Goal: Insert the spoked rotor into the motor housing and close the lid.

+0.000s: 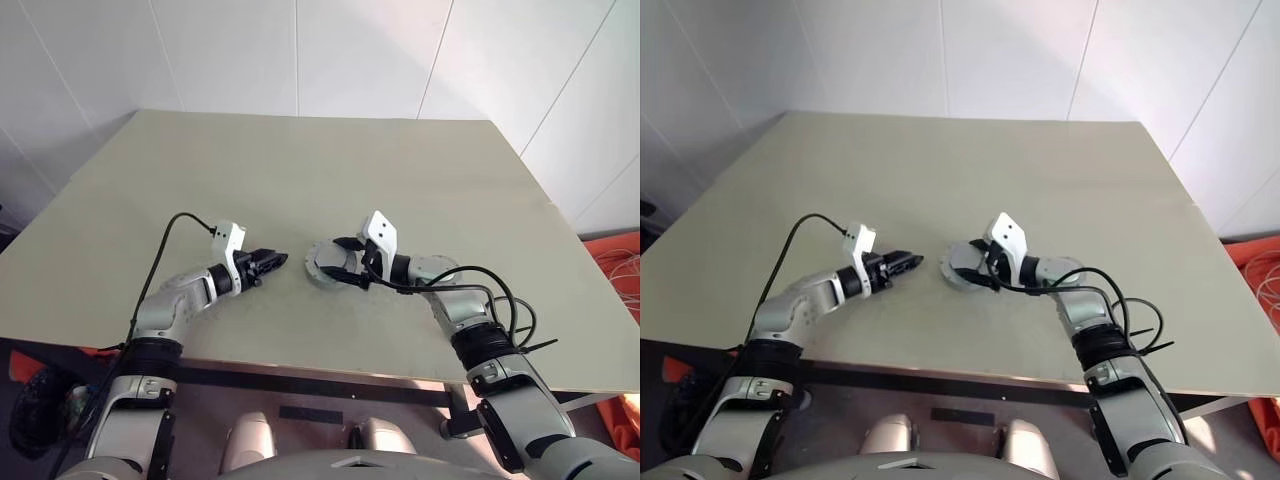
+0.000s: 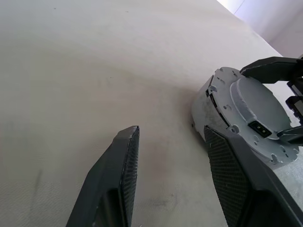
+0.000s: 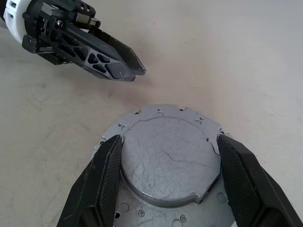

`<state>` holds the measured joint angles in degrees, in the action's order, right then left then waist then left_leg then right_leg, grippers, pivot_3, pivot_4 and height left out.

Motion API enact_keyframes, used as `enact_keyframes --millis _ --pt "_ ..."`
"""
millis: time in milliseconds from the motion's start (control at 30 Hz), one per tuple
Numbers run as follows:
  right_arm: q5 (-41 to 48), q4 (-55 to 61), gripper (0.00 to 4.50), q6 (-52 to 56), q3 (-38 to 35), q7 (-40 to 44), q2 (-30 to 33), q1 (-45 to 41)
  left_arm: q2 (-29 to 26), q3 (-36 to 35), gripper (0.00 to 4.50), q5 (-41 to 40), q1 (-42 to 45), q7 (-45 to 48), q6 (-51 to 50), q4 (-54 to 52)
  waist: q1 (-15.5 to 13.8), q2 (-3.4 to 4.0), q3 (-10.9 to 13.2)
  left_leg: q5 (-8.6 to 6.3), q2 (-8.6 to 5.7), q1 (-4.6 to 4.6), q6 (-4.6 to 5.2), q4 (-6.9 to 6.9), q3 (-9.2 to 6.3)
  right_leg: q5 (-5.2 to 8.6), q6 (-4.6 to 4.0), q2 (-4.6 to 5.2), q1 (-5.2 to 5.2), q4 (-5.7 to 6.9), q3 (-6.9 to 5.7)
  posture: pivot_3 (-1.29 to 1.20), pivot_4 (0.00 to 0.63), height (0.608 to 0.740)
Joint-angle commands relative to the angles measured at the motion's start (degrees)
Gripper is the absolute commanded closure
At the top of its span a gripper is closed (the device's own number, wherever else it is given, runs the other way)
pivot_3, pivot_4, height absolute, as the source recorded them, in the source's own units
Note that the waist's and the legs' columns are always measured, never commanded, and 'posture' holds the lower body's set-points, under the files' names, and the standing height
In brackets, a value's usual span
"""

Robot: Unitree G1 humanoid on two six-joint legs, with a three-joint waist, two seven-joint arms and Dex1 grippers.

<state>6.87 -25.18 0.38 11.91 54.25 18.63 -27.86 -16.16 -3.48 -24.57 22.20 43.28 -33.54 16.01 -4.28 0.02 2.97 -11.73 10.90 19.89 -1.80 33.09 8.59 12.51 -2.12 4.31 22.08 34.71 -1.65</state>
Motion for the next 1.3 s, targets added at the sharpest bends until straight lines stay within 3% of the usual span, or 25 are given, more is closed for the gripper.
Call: enact_keyframes --millis 33,567,700,833,1300 --pt "-2.23 -0.98 1.43 1.71 1.04 0.08 1.67 1.78 0.77 -0.02 2.2 -1.39 1.91 0.12 -0.37 -2.86 -0.04 0.0 0.0 0.0 0.0 0.0 0.0 0.0 0.0 0.0 0.0 0.0 0.0 0.0 0.0 0.0 0.0 0.74" --pt "-2.23 -0.17 1.43 2.44 1.12 -0.2 1.76 1.18 4.92 -1.65 2.2 -5.69 8.26 -2.34 -8.11 -0.33 -0.13 0.0 0.01 0.0 -0.01 0.05 0.0 -0.05 0.01 0.01 0.01 0.0 0.04 -0.04 0.0 0.0 0.0 0.74" --pt "-2.18 -0.05 1.43 2.48 1.13 -0.26 1.64 1.04 5.2 0.34 3.08 -4.96 9.77 -1.52 -9.07 0.87 -0.09 0.0 0.01 -0.01 -0.01 0.07 0.02 -0.07 0.02 0.01 0.02 0.0 0.05 -0.07 0.0 0.0 0.0 0.74" --pt "-2.13 0.14 1.43 2.46 0.97 -0.42 1.6 0.98 6.0 2.74 4.48 -4.63 11.19 -0.56 -9.92 1.7 -0.12 -0.01 0.01 -0.01 -0.01 0.09 0.02 -0.07 0.02 0.01 0.01 0.0 0.09 -0.07 0.0 0.0 0.0 0.74" --pt "-2.03 0.63 1.43 2.62 0.48 -1.45 1.55 0.65 8.01 6.78 4.48 1.48 16.71 -4.46 -10.35 9.8 -0.14 -0.01 0.01 -0.01 -0.02 0.12 0.02 -0.08 0.01 0.01 0.02 0.0 0.05 -0.07 0.0 0.0 0.0 0.74"
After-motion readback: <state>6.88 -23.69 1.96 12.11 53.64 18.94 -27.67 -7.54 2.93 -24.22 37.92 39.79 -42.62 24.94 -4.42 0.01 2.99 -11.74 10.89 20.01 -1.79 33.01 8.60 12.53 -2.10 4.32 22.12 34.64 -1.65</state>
